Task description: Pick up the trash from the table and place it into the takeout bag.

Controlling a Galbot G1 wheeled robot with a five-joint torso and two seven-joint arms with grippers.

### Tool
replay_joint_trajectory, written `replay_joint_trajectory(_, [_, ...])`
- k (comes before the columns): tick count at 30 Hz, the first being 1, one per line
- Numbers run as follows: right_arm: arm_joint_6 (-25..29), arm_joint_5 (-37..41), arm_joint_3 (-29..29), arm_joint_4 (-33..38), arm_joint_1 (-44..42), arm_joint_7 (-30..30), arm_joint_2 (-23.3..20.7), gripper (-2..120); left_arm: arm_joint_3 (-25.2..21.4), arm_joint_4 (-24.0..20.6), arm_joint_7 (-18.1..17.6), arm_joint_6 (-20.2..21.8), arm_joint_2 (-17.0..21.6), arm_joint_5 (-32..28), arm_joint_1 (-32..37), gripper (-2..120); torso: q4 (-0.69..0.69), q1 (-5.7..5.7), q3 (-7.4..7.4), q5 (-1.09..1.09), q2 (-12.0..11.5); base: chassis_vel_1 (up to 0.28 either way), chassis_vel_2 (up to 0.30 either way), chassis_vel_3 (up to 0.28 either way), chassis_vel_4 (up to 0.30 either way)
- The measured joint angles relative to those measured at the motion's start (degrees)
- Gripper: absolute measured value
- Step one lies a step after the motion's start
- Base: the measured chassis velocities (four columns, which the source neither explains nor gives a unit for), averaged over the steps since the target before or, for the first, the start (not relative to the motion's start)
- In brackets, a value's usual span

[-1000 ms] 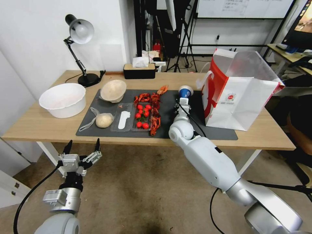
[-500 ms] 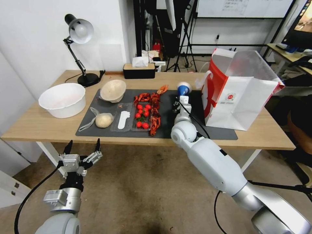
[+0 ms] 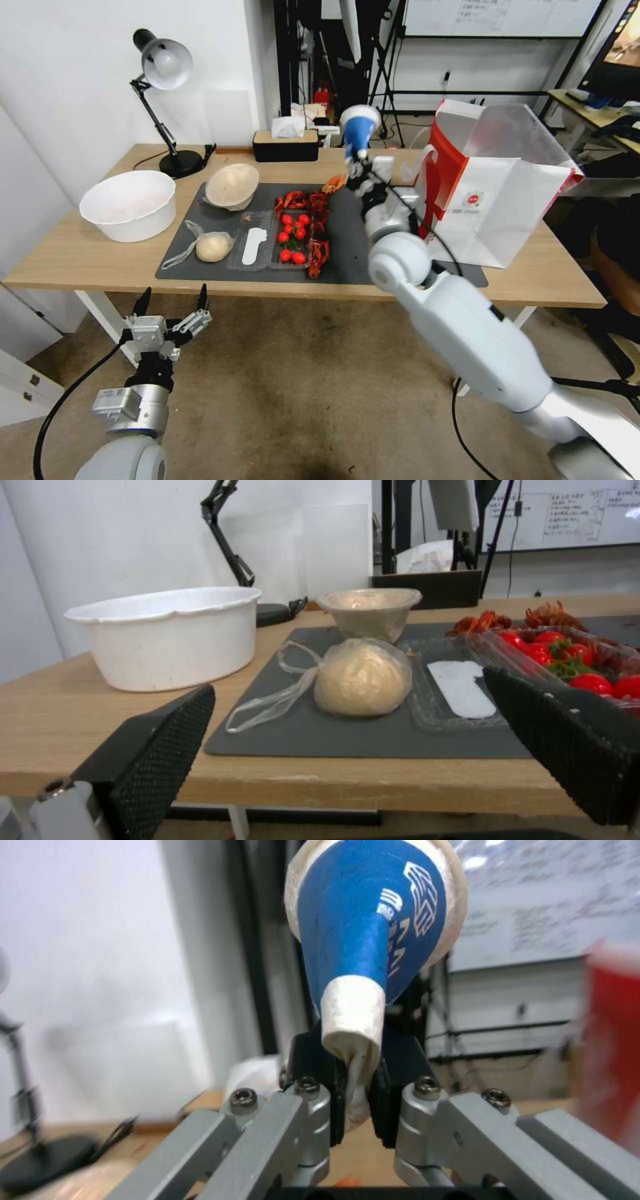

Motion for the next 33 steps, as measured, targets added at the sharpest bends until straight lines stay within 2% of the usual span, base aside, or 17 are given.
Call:
replay_joint_trajectory(3, [-3.3, 0.0, 5.1, 3.3, 0.0, 3.1, -1.8, 6, 0.2, 0.1, 0.0, 0.0, -0.1, 0.4, 0.0, 100, 0.00, 0.00, 0.00, 0.00, 0.0, 0.000, 0.000, 0.000, 0.000])
replay_joint_trajectory(8, [-6.1, 0.0, 9.9, 5.6, -0.3, 6.8, -4.3, 6, 0.4, 0.4, 0.0, 0.0, -0.2, 0.7, -0.1, 100, 0.00, 0.00, 0.00, 0.00, 0.0, 0.000, 0.000, 0.000, 0.000])
replay_joint_trajectory(16, [-9.3, 0.1, 13.4, 5.5, -2.7, 12.8, -5.1, 6, 0.9, 0.7, 0.1, -0.2, -0.5, 1.2, 0.0, 100, 0.01, 0.00, 0.00, 0.01, 0.0, 0.000, 0.000, 0.000, 0.000])
replay_joint_trajectory(22, [-11.5, 0.6, 15.6, 5.4, -4.2, 14.7, -4.9, 6, 0.7, 0.7, 0.1, -1.0, -0.4, 1.3, 0.3, 100, 0.00, 0.00, 0.00, -0.01, 0.0, 0.000, 0.000, 0.000, 0.000])
replay_joint_trajectory(25, [-12.0, 1.0, 16.4, 5.6, -5.0, 15.1, -4.7, 16, 0.7, 0.8, 0.1, -1.1, -0.3, 1.6, 0.4, 100, 0.01, 0.00, 0.00, -0.01, 0.0, 0.000, 0.000, 0.000, 0.000])
replay_joint_trajectory(26, [-12.0, 1.0, 16.4, 5.6, -5.0, 15.1, -4.7, 16, 0.7, 0.8, 0.1, -1.1, -0.3, 1.6, 0.4, 100, 0.01, 0.00, 0.00, -0.01, 0.0, 0.000, 0.000, 0.000, 0.000])
replay_joint_trajectory(33, [-12.2, 2.2, 17.5, 6.2, -5.5, 15.3, -5.2, 46, 1.0, 0.7, 0.2, -1.1, -0.3, 1.9, 0.4, 100, 0.01, 0.00, 0.00, -0.01, 0.0, 0.000, 0.000, 0.000, 0.000])
